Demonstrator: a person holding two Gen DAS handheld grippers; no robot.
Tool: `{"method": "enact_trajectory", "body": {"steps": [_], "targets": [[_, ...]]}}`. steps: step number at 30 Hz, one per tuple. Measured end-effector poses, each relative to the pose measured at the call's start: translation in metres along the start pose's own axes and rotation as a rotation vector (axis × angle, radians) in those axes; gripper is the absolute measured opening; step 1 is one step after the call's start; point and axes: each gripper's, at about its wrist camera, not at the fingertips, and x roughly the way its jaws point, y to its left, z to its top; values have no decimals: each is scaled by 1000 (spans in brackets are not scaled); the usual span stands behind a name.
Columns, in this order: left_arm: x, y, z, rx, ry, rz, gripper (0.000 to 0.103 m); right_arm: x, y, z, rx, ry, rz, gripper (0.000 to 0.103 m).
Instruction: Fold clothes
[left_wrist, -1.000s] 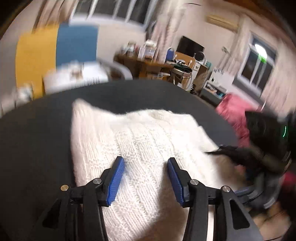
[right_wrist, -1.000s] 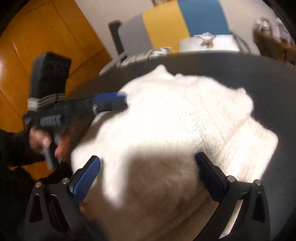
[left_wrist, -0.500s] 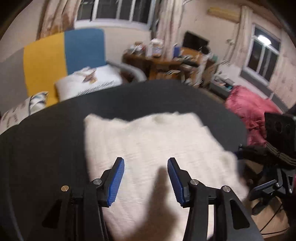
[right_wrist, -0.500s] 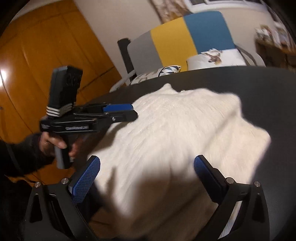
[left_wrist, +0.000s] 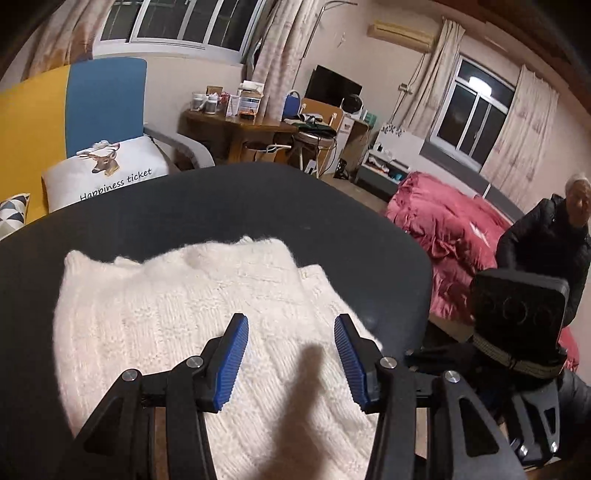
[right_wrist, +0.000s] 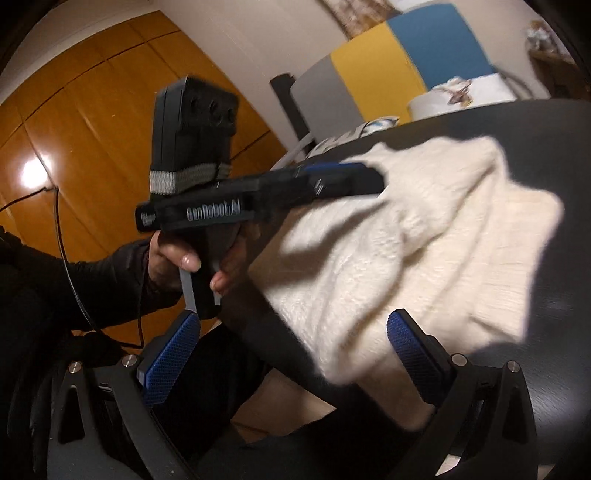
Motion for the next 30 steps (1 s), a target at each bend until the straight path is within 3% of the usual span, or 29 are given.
{"method": "enact_trajectory", "body": {"steps": [3,6,7,11,15,20,23,27,30], "targets": [[15,-4,0,12,32,-19,50,9,2,4,-11,29,104,103],[34,-13,-4,63,87,-17,50,27,9,2,-51,160,219,103],[43,-16,-8,91,120,0,50,33,11,0,-76,214,211,103],[49,-19,-14,123,118,18,51,32,6,-10,-112,355,234,103],[47,-17,-10,105,129,10,51,23,-5,-17,-98,329,254,102],[16,-9,-4,39,77,-18,51,10,8,-28,-137,279,142,103],[-7,1,-12,41,23,42,51,-11,6,-23,-115,260,43,103],[-32,26,-28,-92,-52,36,51,-44,19,-7,-154,158,-82,103],[-36,34,-40,-148,-75,35,50,-40,32,13,-242,104,-142,103]]}}
